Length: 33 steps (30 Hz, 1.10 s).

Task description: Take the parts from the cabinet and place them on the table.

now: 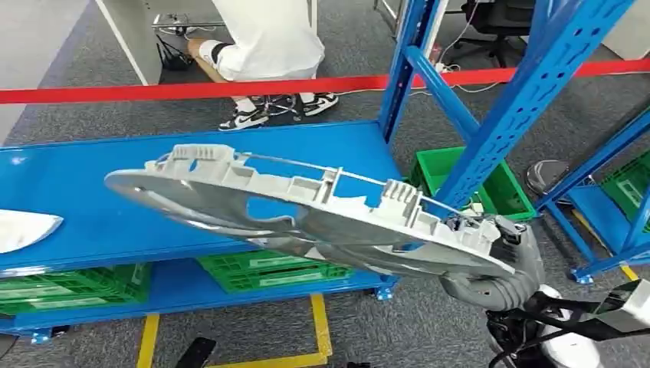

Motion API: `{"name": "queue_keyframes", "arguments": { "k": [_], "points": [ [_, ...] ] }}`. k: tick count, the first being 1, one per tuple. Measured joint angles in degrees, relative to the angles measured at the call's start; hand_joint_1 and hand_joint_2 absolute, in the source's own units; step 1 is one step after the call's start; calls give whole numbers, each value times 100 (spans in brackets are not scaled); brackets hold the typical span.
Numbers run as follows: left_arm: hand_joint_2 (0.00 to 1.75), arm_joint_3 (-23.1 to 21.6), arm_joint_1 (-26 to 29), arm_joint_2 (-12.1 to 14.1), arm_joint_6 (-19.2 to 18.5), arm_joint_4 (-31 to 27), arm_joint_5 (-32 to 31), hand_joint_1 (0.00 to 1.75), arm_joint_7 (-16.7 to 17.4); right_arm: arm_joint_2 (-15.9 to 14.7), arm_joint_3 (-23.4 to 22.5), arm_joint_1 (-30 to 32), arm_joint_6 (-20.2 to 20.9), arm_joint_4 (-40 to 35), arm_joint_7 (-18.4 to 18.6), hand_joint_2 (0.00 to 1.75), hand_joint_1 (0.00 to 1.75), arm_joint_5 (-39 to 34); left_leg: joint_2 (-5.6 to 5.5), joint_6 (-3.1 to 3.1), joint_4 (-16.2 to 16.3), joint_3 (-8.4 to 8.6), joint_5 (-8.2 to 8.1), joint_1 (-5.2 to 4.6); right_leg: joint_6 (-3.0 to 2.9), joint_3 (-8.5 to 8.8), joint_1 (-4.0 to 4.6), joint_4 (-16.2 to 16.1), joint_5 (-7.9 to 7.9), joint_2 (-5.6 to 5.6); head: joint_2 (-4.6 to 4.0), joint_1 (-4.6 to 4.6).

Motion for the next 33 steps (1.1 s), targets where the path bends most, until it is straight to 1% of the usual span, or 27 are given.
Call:
{"name": "queue_keyframes", "arguments": {
  "k": [1, 3, 4, 5, 7, 8, 9, 10, 11, 13, 14, 15, 16, 17, 18, 19, 20, 23, 24, 25, 26, 28, 29, 30, 31, 32, 33],
  "points": [
    [175, 0, -2, 4, 2, 0, 2, 0, 0, 0, 2, -4, 0, 2, 0, 175, 175, -2, -1, -2, 0, -35, 30, -18, -42, 273, 18, -339, 139, 0, 0, -2],
    [175, 0, -8, 11, 2, 0, 11, 0, -2, 0, 2, -34, 0, 2, -2, 175, 175, 2, -10, -24, 0, -75, 79, -35, -150, 1041, 72, -1439, 416, 3, 0, -2],
    [175, 0, -16, 13, 2, -2, 20, 0, -11, 0, 9, -69, 0, 2, -2, 175, 175, 7, -8, -55, 1, -95, 111, -39, -181, 1228, 94, -1784, 235, 0, 0, -4],
    [175, 0, -32, 22, 2, -2, 17, 0, -18, 0, 15, -81, 0, 4, -9, 175, 175, 11, -4, -94, -4, -115, 141, -38, -142, 1233, 120, -1737, 367, 4, -2, -26],
    [175, 0, -61, 33, 4, -2, 22, 0, -28, 0, 20, -116, -13, 11, -39, 175, 175, 28, -5, -179, -12, -131, 203, -15, -176, 1182, 152, -1748, 367, 16, 0, -4],
    [175, 0, -68, 33, 4, -2, 22, 0, -28, 2, 26, -128, -15, 11, -61, 175, 175, 72, -7, -226, -49, -135, 248, -20, -224, 1157, 150, -1773, 411, 14, 0, 0],
    [175, 0, -76, 70, 4, 0, 24, 0, -28, 2, 30, -138, -20, 15, -81, 175, 175, 113, -4, -252, -19, -161, 211, -10, -273, 1140, 95, -1835, 492, -4, 0, 0],
    [175, 0, -77, 76, 4, 0, 26, 0, -28, 2, 39, -152, -20, 17, -96, 175, 175, 149, 2, -283, 82, -222, 12, -16, -313, 1091, 98, -1849, 539, -11, 0, -11],
    [175, 0, -79, 81, 4, -2, 26, 0, -28, 4, 48, -169, -22, 17, -116, 175, 175, 175, 1, -310, 406, -341, -311, -13, -346, 1022, 98, -1849, 587, -15, 0, -26],
    [175, 0, -83, 101, 4, -2, 26, 0, -28, 4, 61, -172, -22, 22, -129, 175, 175, 219, 1, -352, 1282, -617, -861, -11, -351, 882, 102, -1847, 686, -18, 0, -22],
    [175, 0, -82, 103, 4, -2, 28, 0, -28, 4, 68, -179, -31, 39, -129, 175, 175, 232, 1, -362, 1534, -655, -950, -12, -354, 814, 104, -1845, 737, -21, -2, -24],
    [175, 0, -82, 107, 4, -2, 35, 0, -28, 4, 81, -187, -35, 59, -129, 175, 175, 247, 1, -364, 1570, -599, -875, -12, -355, 741, 105, -1842, 798, -22, 0, -22],
    [175, 0, -84, 109, 4, -2, 35, 0, -28, 4, 90, -192, -42, 70, -129, 175, 175, 258, 1, -362, 1429, -463, -704, -12, -347, 670, 105, -1839, 853, -22, 0, -24],
    [175, 0, -87, 114, 4, -2, 35, 0, -28, 4, 98, -192, -50, 87, -129, 175, 175, 284, 2, -354, 1091, -219, -492, -11, -332, 604, 102, -1838, 905, -21, 0, -24],
    [175, 0, -95, 118, 4, 0, 35, 0, -28, 4, 103, -194, -54, 90, -131, 175, 175, 306, 4, -346, 578, 134, -333, -10, -307, 550, 97, -1831, 956, -19, -2, -24],
    [175, 0, -110, 118, 2, -2, 35, 0, -28, 4, 103, -202, -57, 90, -131, 175, 175, 315, 10, -339, 135, 458, -358, -7, -273, 520, 102, -1820, 996, -19, 0, -26],
    [175, 0, -129, 118, 2, -2, 35, 0, -28, 4, 103, -218, -63, 90, -133, 175, 175, 319, -7, -284, -182, 604, -444, -32, -241, 467, 129, -1796, 1034, -21, 0, -22],
    [175, 0, -122, 111, 0, -2, 37, 0, -28, 4, 120, -232, -63, 94, -140, 175, 175, 328, -14, -137, -119, 489, -376, -64, -144, 471, 115, -1861, 1188, -31, 0, -6],
    [175, 0, -111, 103, 0, -2, 39, 0, -28, 4, 129, -234, -66, 96, -140, 175, 175, 330, 7, -46, -154, 457, -301, -31, -105, 445, 111, -1864, 1209, -23, 0, -18],
    [175, 0, -116, 116, 0, -2, 44, 0, -28, 4, 131, -231, -72, 96, -140, 175, 175, 330, 20, -5, -153, 422, -252, -20, -75, 361, 101, -1775, 1021, -22, 0, 0],
    [175, 2, -120, 120, 0, -2, 44, 0, -28, 4, 140, -233, -72, 98, -140, 175, 175, 334, 25, 42, -153, 366, -203, -17, -50, 276, 99, -1500, 707, -24, 0, 15],
    [175, 2, -123, 116, -2, -2, 44, 0, -28, 4, 146, -241, -72, 109, -140, 175, 175, 337, 27, 55, -146, 218, -89, -19, 2, -7, 88, -487, 89, -25, 0, 22],
    [175, 2, -119, 114, -2, -2, 44, 0, -28, 4, 151, -240, -72, 118, -140, 175, 175, 337, 27, 51, -142, 151, -40, -20, 13, -84, 89, -120, -45, -25, 0, 24],
    [175, 2, -116, 109, -2, -2, 44, 0, -28, 4, 151, -242, -74, 129, -140, 175, 175, 337, 27, 43, -138, 85, 12, -21, 16, -46, 89, 9, -32, -24, 0, 22],
    [175, 2, -117, 109, -2, -2, 44, 0, -28, 4, 151, -244, -76, 138, -140, 175, 175, 337, 27, 35, -136, 33, 55, -21, 9, 127, 89, -120, 88, -25, 0, 24],
    [175, 2, -120, 109, 0, -2, 44, 0, -28, 4, 151, -246, -81, 142, -140, 175, 175, 341, 26, 21, -136, -10, 93, -21, -9, 418, 89, -483, 251, -25, 0, 22],
    [175, 2, -123, 109, 0, -2, 44, 0, -28, 4, 151, -258, -94, 142, -138, 175, 175, 345, 23, 2, -136, -46, 129, -21, -34, 823, 90, -1049, 399, -25, 0, 24]
  ]
}}
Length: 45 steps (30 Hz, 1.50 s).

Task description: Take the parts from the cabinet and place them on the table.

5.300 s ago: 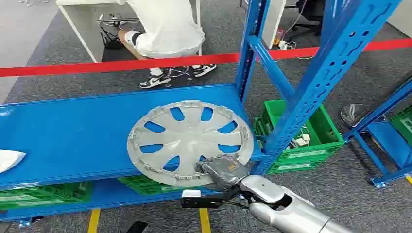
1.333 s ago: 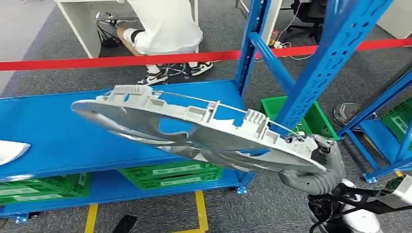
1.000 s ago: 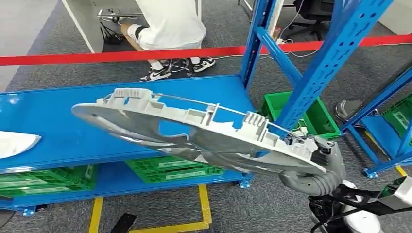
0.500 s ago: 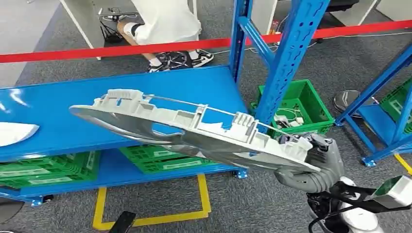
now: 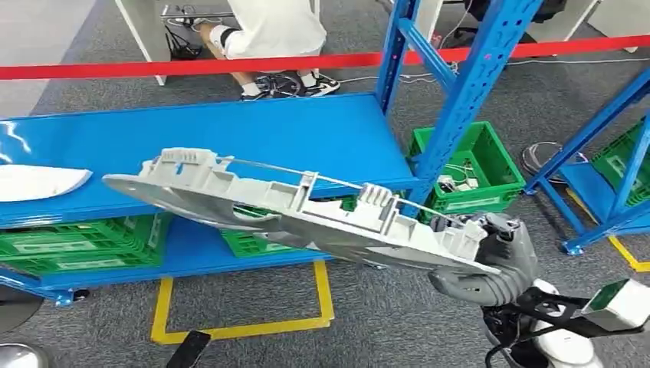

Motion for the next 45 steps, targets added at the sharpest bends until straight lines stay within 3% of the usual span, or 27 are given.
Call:
{"name": "queue_keyframes", "arguments": {
  "k": [1, 2, 4, 6, 8, 10, 12, 14, 16, 17, 18, 20, 22, 23, 25, 27, 29, 31, 32, 33, 36, 37, 39, 41, 42, 43, 45],
  "points": [
    [175, 0, -4, -2, 0, 0, 0, 0, 0, 0, -2, -24, -15, 0, 4, 175, 175, 4, -1, -26, 2, -18, 37, 0, -28, 423, 2, -613, -6, 2, 0, -2],
    [175, 0, -11, -2, 0, 0, 0, 0, 0, 0, 0, -47, -17, -2, 13, 175, 175, 6, 1, -66, 7, -64, 71, -21, -46, 640, 30, -913, -133, 14, 0, -6],
    [175, 0, -13, 0, 0, 0, 0, 0, 0, 0, -9, -45, -28, 0, 13, 175, 175, 0, 0, -135, 1, -77, 144, -3, -86, 555, 56, -883, -79, 25, 0, 13],
    [175, 0, 2, -4, 0, 0, 0, 0, 0, 2, -7, -41, -28, 0, 20, 175, 175, 4, -3, -222, -39, -103, 224, 9, -198, 507, 62, -926, 20, 24, 0, 9],
    [175, 0, 4, 2, 0, 0, 2, 0, 0, 2, -9, -57, -26, 0, 18, 175, 175, 2, 0, -263, 266, -236, -198, 15, -310, 434, 28, -967, 135, -1, 0, -6],
    [175, 0, 0, 0, 0, 0, 2, 0, 0, 4, -7, -52, -26, 0, 17, 175, 175, 2, 1, -306, 1172, -564, -763, 19, -313, 311, 25, -965, 218, -9, 0, -26],
    [175, 0, 8, -4, 0, 0, 2, 0, 0, 4, -7, -41, -28, 15, 22, 175, 175, 2, 2, -331, 1801, -715, -984, 31, -299, 195, 22, -948, 293, -18, 0, -24],
    [175, 0, 6, 2, 0, 0, 2, 0, 0, 4, -7, -38, -28, 26, 22, 175, 175, 2, 4, -355, 1350, -343, -684, 49, -255, 97, -4, -918, 353, -17, 0, -24],
    [175, 0, -9, 7, 0, 0, 2, 0, 0, 4, -7, -37, -28, 26, 22, 175, 175, 2, 17, -397, 322, 313, -360, 93, -182, 37, -35, -889, 401, -16, 0, -46],
    [175, 0, -27, -15, 0, -2, 2, 0, 0, 4, -9, -39, -33, 24, 22, 175, 175, 2, 11, -427, -38, 536, -418, 88, -143, -30, 10, -853, 426, -13, 0, -61],
    [175, 0, -30, -13, 0, -2, 0, 0, 0, 4, -11, -49, -48, 26, 28, 175, 175, 2, -55, -316, 14, 459, -368, 72, -105, -49, 7, -834, 465, -13, 0, -44],
    [175, 0, -21, -13, 0, -2, -9, 0, 0, 4, -11, -31, -66, 26, 26, 175, 175, 2, -51, -249, 44, 397, -364, 47, -53, -68, -9, -841, 540, -9, 0, -35],
    [175, 0, -20, 2, 0, -2, -9, 0, 2, 4, -17, -16, -79, 24, 24, 175, 175, 7, -24, -116, 24, 327, -286, 72, 0, -140, -33, -810, 509, -2, 0, -37],
    [175, 0, -27, 4, 0, -2, -9, 0, 0, 4, -20, -9, -81, 24, 22, 175, 175, 9, -23, -56, 24, 275, -244, 67, 18, -254, -31, -612, 254, -16, 0, -26],
    [175, 0, -33, 2, 0, -2, -9, 0, 0, 4, -20, -5, -72, 24, 4, 175, 175, 46, -21, 1, 29, 147, -144, 44, 53, -559, -29, 334, -357, -11, 0, -9],
    [175, -2, -24, 2, -2, -2, -9, 0, 2, 4, -20, 12, -61, 24, 0, 175, 175, 77, -13, 16, 35, 28, -56, 15, 48, -726, -29, 1022, -635, -12, 0, -9],
    [175, -2, -23, 2, -2, -2, -9, 0, 2, 4, -20, 22, -63, 24, -2, 175, 175, 79, -14, 12, 35, -83, 34, -6, 1, -394, -16, 706, -398, -11, 0, -11],
    [175, 0, -24, 4, -2, -2, -9, 0, 0, 4, -22, 15, -50, 22, -17, 175, 175, 85, -26, -13, 36, -158, 118, -13, -86, 367, 18, -395, -69, -7, 0, -11],
    [175, 0, -23, 0, -2, -2, -7, 0, 0, 4, -22, 1, -41, 9, -22, 175, 175, 92, -27, -42, 39, -179, 152, -14, -115, 629, 40, -854, -218, -4, 0, -11],
    [175, 0, -27, 2, -2, -2, -7, 0, 2, 4, -20, 1, -31, 0, -42, 175, 175, 101, -26, -78, 37, -195, 189, -25, -98, 733, 59, -920, -187, 1, 0, -29],
    [175, 0, -27, 2, -2, -2, 4, 0, 2, 4, -22, -4, -22, -11, -74, 175, 175, 103, -22, -209, -14, -201, 317, 14, -183, 572, 111, -905, -107, 14, 0, 6],
    [175, 0, -24, 11, -2, -2, 9, 0, 0, 4, -20, -5, -22, -11, -74, 175, 175, 111, -24, -237, 7, -232, 305, 23, -241, 553, 50, -972, -16, -5, 0, 2],
    [175, 0, -17, 17, -13, -2, 22, 0, 0, 7, -22, -19, -22, -15, -83, 175, 175, 109, -16, -290, 404, -397, -252, 14, -330, 478, 57, -976, 104, -21, 0, -11],
    [175, 0, -21, 28, -22, -2, 26, 0, 2, 7, -20, -4, -17, -13, -88, 175, 175, 111, -15, -338, 1392, -699, -858, 16, -331, 310, 59, -967, 227, -22, -2, -17],
    [175, 0, -18, 28, -26, -2, 26, 0, 0, 7, -20, 7, -17, -13, -90, 175, 175, 114, -15, -351, 1728, -768, -960, 15, -329, 235, 60, -964, 282, -23, 0, -22],
    [175, 0, -14, 31, -35, -2, 26, 0, 0, 7, -20, 24, -20, -13, -90, 175, 175, 118, -15, -356, 1801, -721, -907, 15, -328, 161, 61, -963, 341, -23, 0, -20],
    [175, 0, -14, 50, -48, -2, 24, 0, -30, 9, -20, 59, -22, -15, -105, 175, 175, 122, -14, -341, 1272, -289, -545, 15, -313, 31, 61, -961, 449, -22, 0, -22]
  ]
}}
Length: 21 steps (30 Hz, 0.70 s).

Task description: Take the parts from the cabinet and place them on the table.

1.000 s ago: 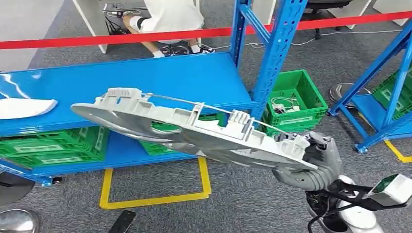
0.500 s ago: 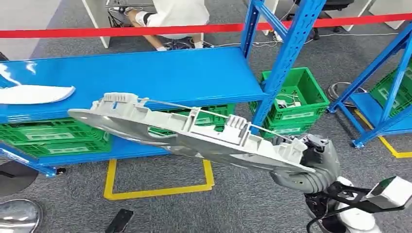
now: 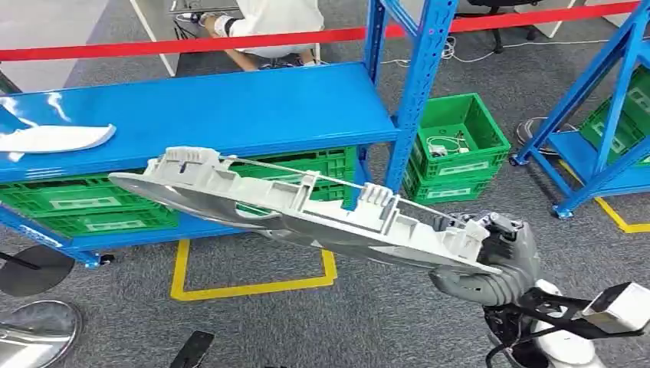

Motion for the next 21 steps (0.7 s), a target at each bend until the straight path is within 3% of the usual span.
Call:
{"name": "queue_keyframes", "arguments": {
  "k": [1, 2, 3, 5, 7, 8, 9, 11, 12, 13, 14, 16, 17, 18, 19, 21],
  "points": [
    [175, -2, -3, 9, 0, 0, 0, 0, -22, 4, 0, 16, 0, -2, -9, 175, 175, 0, 1, 25, -495, 341, 148, -2, 17, -53, 0, 0, 48, 5, -2, 0],
    [175, 0, -11, 31, 0, 0, 2, 0, -55, 11, -2, 37, 0, -9, -20, 175, 175, 0, 4, 57, -1045, 740, 162, -7, 42, -93, 0, 19, 93, 6, 0, -2],
    [175, 0, -20, 37, -6, 0, 4, 0, -100, 15, -6, 62, -2, -24, -39, 175, 175, -2, 2, 87, -1414, 959, 93, -25, 68, -159, 37, 52, 111, 4, 0, -3],
    [175, 2, -13, 50, -22, 0, 79, 0, -197, 20, -13, 130, 0, -30, -85, 175, 175, -2, -1, 159, -1416, 886, 87, -38, 134, -191, 31, 52, 208, -7, 0, -5],
    [175, 9, 26, 59, -42, 0, 133, 0, -236, 24, -22, 185, 0, -50, -105, 175, 175, -2, 8, 279, -1446, 849, 160, -19, 201, -213, 12, 2, 267, -1, 0, -7],
    [175, 13, 28, 64, -46, 0, 138, 0, -249, 24, -39, 212, 0, -57, -111, 175, 175, -2, 32, 325, -1453, 820, 207, 1, 245, -328, 2, 120, 134, 16, 0, 9],
    [175, 31, 26, 88, -44, 0, 153, 0, -265, 24, -39, 237, -2, -79, -138, 175, 175, 2, 35, 360, -1452, 769, 247, 6, 282, -474, -8, 465, -127, 19, 0, 48],
    [175, 48, 37, 90, -16, 0, 205, 0, -280, 24, -70, 366, -11, -129, -217, 175, 175, 9, 37, 364, -1450, 678, 320, 6, 347, -843, -45, 1478, -651, 16, 0, 46],
    [175, 59, 47, 90, -4, 0, 205, 0, -282, 24, -107, 446, -13, -164, -273, 175, 175, 26, 36, 359, -1448, 635, 356, 6, 362, -956, -52, 1858, -815, 16, 0, 48],
    [175, 66, 59, 88, 4, 0, 186, 0, -282, 24, -151, 521, -18, -190, -334, 175, 175, 48, 37, 346, -1447, 594, 389, 10, 377, -946, -59, 1964, -846, 16, 0, 44],
    [175, 63, 64, 88, 11, 0, 168, 0, -284, 24, -192, 579, -17, -221, -396, 175, 175, 66, 36, 328, -1442, 557, 420, 18, 387, -747, -64, 1762, -750, 14, 0, 48],
    [175, 66, 59, 90, 11, 0, 153, 0, -304, 24, -289, 643, 2, -286, -501, 175, 175, 81, 22, 274, -1427, 519, 455, 47, 391, -34, -80, 719, -401, 17, -2, 48],
    [175, 68, 53, 94, 18, 0, 155, 0, -304, 24, -341, 657, 15, -317, -540, 175, 175, 79, -5, 242, -1411, 516, 473, 49, 401, 318, -101, 207, -315, 76, 0, 48],
    [175, 74, 48, 118, 31, 0, 155, 0, -304, 24, -385, 661, 31, -330, -560, 175, 175, 79, -8, 200, -1402, 471, 475, 20, 388, 481, -87, 16, -433, 199, 0, 61],
    [175, 74, 35, 123, 50, 0, 142, 0, -286, 24, -437, 708, 46, -363, -584, 175, 175, 74, -22, 157, -1388, 453, 506, 18, 308, 424, -86, 28, -387, 166, 0, 33],
    [175, 68, 45, 127, 92, 0, 35, 0, -267, 24, -529, 784, 81, -387, -595, 175, 175, 76, -45, 89, -1399, 435, 555, 42, 239, 373, -50, 92, -384, 131, 0, 44]
  ]
}}
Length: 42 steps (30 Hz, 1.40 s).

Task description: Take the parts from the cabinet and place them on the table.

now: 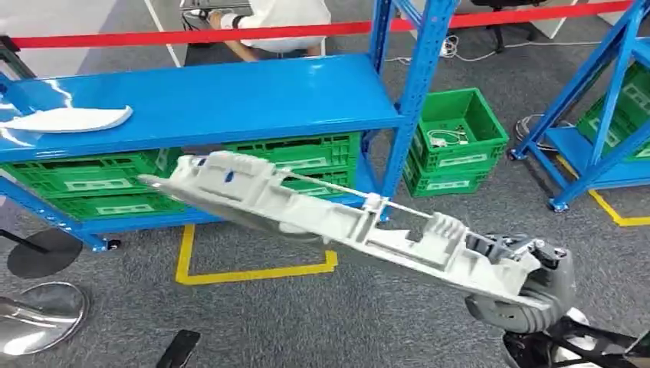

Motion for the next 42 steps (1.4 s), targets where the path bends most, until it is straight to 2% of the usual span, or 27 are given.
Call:
{"name": "queue_keyframes", "arguments": {
  "k": [2, 3, 5, 7, 8, 10, 11, 12, 16, 17, 19, 21, 22, 23, 25, 26, 27, 28, 31, 32, 33, 34, 36, 38, 39, 41, 42],
  "points": [
    [175, -24, 24, 13, 15, 0, -101, 0, 7, 0, -75, 28, 9, -35, -2, 175, 175, 2, 5, -41, 73, -46, -81, 5, -107, -21, -32, -20, 50, -84, -2, -4],
    [175, -64, 23, 15, 20, 0, -171, 0, 22, 0, -110, 49, 15, -59, -18, 175, 175, 0, 33, -53, 310, -161, -286, -6, -157, -42, -31, -20, 60, -112, -2, -33],
    [175, -175, 17, -2, 28, 0, -326, 0, 85, 0, -216, 138, 26, -116, -96, 175, 175, -35, 34, -76, 1343, -619, -832, -6, -196, -101, -5, -18, 86, -208, -2, -50],
    [175, -260, 20, -11, 65, 0, -376, 0, 170, 0, -352, 241, 42, -168, -170, 175, 175, -61, 35, -61, 1960, -868, -1026, -9, -219, -139, 31, -16, 104, -310, 0, -48],
    [175, -282, 20, -13, 79, 0, -372, 0, 206, 0, -416, 291, 50, -197, -186, 175, 175, -66, 38, -43, 1872, -791, -922, -15, -218, -146, 46, -15, 108, -361, 0, -50],
    [175, -306, 8, -15, 87, 0, -357, 0, 221, 0, -540, 370, 57, -280, -205, 175, 175, -85, 126, 34, 1033, -310, -479, -56, -217, -138, 68, -15, 112, -468, 0, -48],
    [175, -328, -5, -20, 75, 0, -357, 0, 231, 2, -603, 396, 61, -338, -208, 175, 175, -94, 342, 97, 456, 27, -267, -103, -212, -121, 75, -15, 114, -522, -2, -50],
    [175, -343, -29, -28, 70, 0, -346, 0, 256, 13, -645, 423, 72, -383, -208, 175, 175, -101, 572, 132, 128, 187, -254, -162, -183, -123, 118, 5, 111, -574, 0, -48],
    [175, -378, 17, -94, 50, 0, -190, 0, 310, 63, -748, 431, 116, -453, -129, 175, 175, -85, 335, 215, 60, 100, -205, -168, -98, -143, 125, 16, 129, -812, -2, -50],
    [175, -378, 53, -120, 39, 0, -143, 0, 310, 70, -748, 414, 118, -472, -86, 175, 175, -70, 278, 257, 31, 119, -158, -115, -60, -217, 107, 53, 79, -758, -2, -55],
    [175, -376, 70, -122, 37, 0, -107, 0, 297, 87, -752, 395, 116, -479, -55, 175, 175, -37, 160, 304, 34, 80, -128, -95, 18, -431, 62, 648, -321, -270, -2, -26],
    [175, -376, 74, -142, 28, 0, -101, 0, 297, 98, -752, 397, 114, -477, -44, 175, 175, -26, 10, 311, 39, 37, -102, -94, 50, -865, 39, 1649, -760, -138, 0, -17],
    [175, -376, 91, -153, 17, 0, -99, 0, 297, 98, -752, 403, 112, -477, -26, 175, 175, -20, -62, 303, 41, 26, -89, -94, 59, -985, 38, 1921, -826, -133, -2, -24],
    [175, -376, 110, -160, 13, 0, -84, 0, 297, 98, -752, 402, 107, -477, -17, 175, 175, -17, -149, 290, 44, 22, -80, -88, 63, -952, 34, 1869, -736, -130, -2, -22],
    [175, -376, 132, -171, 17, 0, -90, 0, 302, 101, -752, 391, 90, -479, 4, 175, 175, 2, -321, 257, 64, 23, -65, -56, 72, -506, 3, 1034, -260, -81, -2, -24],
    [175, -383, 135, -177, 39, 0, -167, 0, 315, 105, -750, 374, 66, -481, 42, 175, 175, 53, -404, 227, 80, 22, -67, -34, 97, -211, -33, 477, -24, 45, 0, -22],
    [175, -406, 142, -173, 48, 0, -249, 0, 345, 107, -737, 342, 18, -479, 104, 175, 175, 161, -468, 180, 92, 0, -63, -40, 147, -26, -87, 142, -75, 391, -2, -13],
    [175, -429, 139, -179, 39, 0, -274, 0, 363, 111, -713, 315, -24, -485, 155, 175, 175, 267, -543, 138, 144, -66, -57, -51, 100, 41, -95, 52, -92, 466, 0, -2],
    [175, -431, 229, -232, -52, 0, -134, 0, 441, 98, -632, 314, -212, -505, 210, 175, 175, 494, -725, 16, 101, -161, 50, -2, -9, -45, -40, 134, -60, 262, 0, -7],
    [175, -431, 262, -234, -112, 0, -88, 0, 472, 98, -614, 329, -254, -538, 210, 175, 175, 522, -749, -2, 113, -189, 34, -1, -57, -45, -81, 102, -32, 170, 0, -9],
    [175, -431, 287, -273, -180, 0, -44, 0, 503, 94, -604, 342, -291, -601, 208, 175, 175, 538, -348, -18, 252, -251, -92, -56, -107, -44, -72, 102, -28, 102, 0, -42],
    [175, -431, 280, -289, -225, 0, -16, 0, 527, 94, -604, 371, -304, -671, 197, 175, 175, 542, -92, -44, 612, -426, -324, -61, -143, -57, -57, 102, -24, 10, 0, -107],
    [175, -429, 256, -302, -254, 0, -3, 0, 533, 83, -606, 406, -319, -728, 188, 175, 175, 549, 52, -58, 1600, -878, -778, -48, -171, -81, -21, 102, -23, -177, -2, -107],
    [175, -426, 263, -336, -208, 0, 34, 0, 531, 74, -606, 473, -410, -771, 179, 175, 175, 621, 55, -47, 1987, -1027, -846, -49, -178, -89, 1, 103, -23, -342, -2, -111],
    [175, -420, 266, -339, -201, 0, 56, 0, 525, 66, -606, 528, -448, -811, 162, 175, 175, 643, 63, -28, 1798, -905, -700, -52, -178, -90, 18, 103, -23, -420, 0, -111],
    [175, -411, 258, -339, -144, 0, 87, 0, 472, 42, -612, 621, -509, -921, 120, 175, 175, 660, 193, 62, 774, -305, -239, -89, -177, -75, 45, 103, -24, -568, 0, -109],
    [175, -405, 243, -337, -116, 0, 105, 0, 463, 33, -617, 655, -525, -990, 109, 175, 175, 662, 474, 136, 330, -25, -130, -146, -174, -62, 47, 103, -25, -616, -2, -111]
  ]
}}
